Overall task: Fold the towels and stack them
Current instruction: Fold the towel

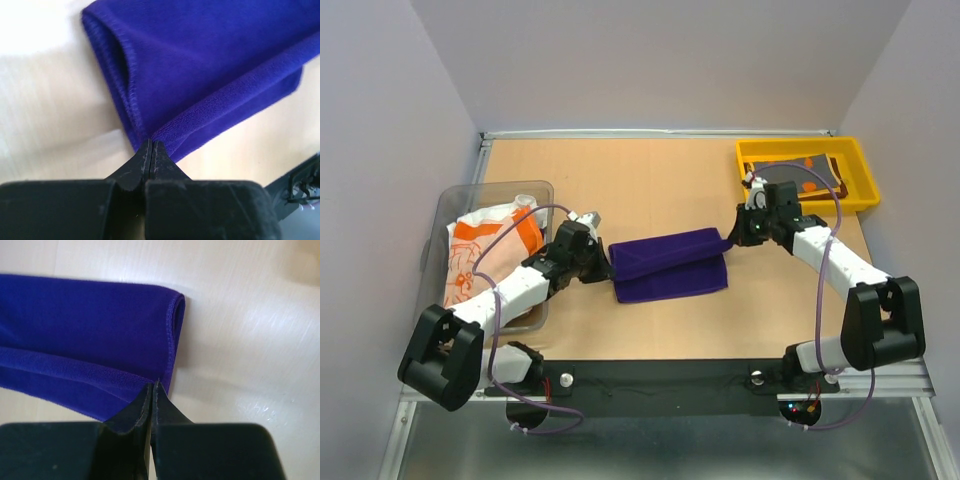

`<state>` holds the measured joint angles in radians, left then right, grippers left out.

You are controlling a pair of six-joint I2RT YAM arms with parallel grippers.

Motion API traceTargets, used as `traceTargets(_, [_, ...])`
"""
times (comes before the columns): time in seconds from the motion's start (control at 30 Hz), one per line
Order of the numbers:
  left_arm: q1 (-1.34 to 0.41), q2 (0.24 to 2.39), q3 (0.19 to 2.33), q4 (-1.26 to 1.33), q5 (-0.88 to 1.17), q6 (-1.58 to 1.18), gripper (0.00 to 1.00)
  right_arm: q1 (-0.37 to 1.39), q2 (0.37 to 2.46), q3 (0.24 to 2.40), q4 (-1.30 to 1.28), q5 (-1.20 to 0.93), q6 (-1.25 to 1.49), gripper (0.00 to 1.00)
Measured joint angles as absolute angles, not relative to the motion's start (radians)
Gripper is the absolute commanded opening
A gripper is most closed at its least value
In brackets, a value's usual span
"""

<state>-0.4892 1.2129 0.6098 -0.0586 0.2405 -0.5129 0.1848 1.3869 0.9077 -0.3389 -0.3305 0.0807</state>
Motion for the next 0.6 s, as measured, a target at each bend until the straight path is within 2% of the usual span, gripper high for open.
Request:
traceTargets(0.23, [-0.49,1.215,0.574,-0.062,0.145,-0.575,0.0,0.185,1.414,0.879,-0.375,-0.337,0.106,0.01])
traceTargets(0.6, [-0.492,1.239,0.574,-0.082,0.114,-0.578,0.0,0.185,1.414,0.879,-0.387,-0.365,0.13,0.01])
